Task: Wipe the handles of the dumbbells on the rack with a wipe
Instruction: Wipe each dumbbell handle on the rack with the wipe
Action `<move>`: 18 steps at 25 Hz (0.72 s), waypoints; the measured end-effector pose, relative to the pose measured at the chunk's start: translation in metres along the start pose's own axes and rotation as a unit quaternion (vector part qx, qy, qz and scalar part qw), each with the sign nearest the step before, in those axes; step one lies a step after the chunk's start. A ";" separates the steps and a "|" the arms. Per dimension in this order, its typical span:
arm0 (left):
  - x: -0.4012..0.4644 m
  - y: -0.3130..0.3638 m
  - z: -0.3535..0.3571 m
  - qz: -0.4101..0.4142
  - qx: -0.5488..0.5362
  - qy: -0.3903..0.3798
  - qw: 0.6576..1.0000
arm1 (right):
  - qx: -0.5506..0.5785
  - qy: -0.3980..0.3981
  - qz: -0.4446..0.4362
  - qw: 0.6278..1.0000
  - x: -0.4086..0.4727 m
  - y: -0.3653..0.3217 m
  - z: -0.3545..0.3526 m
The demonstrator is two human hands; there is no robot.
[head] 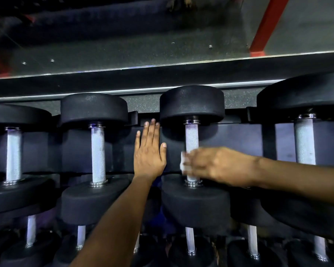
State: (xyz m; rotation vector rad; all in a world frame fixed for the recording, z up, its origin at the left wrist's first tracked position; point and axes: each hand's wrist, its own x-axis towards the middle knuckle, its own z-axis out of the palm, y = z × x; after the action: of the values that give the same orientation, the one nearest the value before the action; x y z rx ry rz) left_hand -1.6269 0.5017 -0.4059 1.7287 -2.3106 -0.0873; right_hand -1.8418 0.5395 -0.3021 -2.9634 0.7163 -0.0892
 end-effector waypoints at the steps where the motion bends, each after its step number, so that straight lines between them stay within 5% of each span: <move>1: 0.000 0.000 0.000 0.000 0.000 0.001 1.000 | 0.005 -0.026 -0.052 0.998 0.000 -0.004 -0.004; 2: 0.000 0.000 0.000 0.001 0.000 0.000 1.000 | 0.009 -0.030 -0.076 0.997 0.002 0.004 -0.008; 5: 0.001 0.001 0.000 0.000 -0.002 0.001 1.000 | -0.017 0.033 0.063 0.997 0.016 0.030 -0.019; 9: 0.001 0.000 0.000 0.003 -0.005 0.003 1.000 | 0.030 -0.137 -0.047 0.989 0.021 -0.003 -0.006; 10: 0.001 0.000 0.000 0.003 -0.005 0.003 1.000 | 0.027 -0.182 -0.033 0.982 0.028 0.003 -0.014; 12: 0.000 0.000 -0.001 0.003 -0.006 0.001 1.000 | -0.055 -0.136 0.084 0.986 0.047 0.015 -0.026; 14: 0.001 0.000 0.000 0.003 -0.003 0.003 1.000 | -0.137 -0.218 0.132 0.957 0.069 0.001 -0.026; 16: 0.001 -0.001 0.000 0.003 -0.007 0.002 1.000 | -0.063 -0.369 0.131 0.918 0.077 -0.024 -0.016; 18: 0.001 0.000 0.000 0.003 -0.007 0.004 1.000 | -0.056 -0.372 0.158 0.913 0.089 -0.019 -0.022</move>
State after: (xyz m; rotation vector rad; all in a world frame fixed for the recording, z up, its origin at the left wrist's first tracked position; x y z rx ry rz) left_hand -1.6269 0.5005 -0.4061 1.7124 -2.3035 -0.0950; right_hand -1.7563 0.5137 -0.2755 -2.5806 1.0550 1.0610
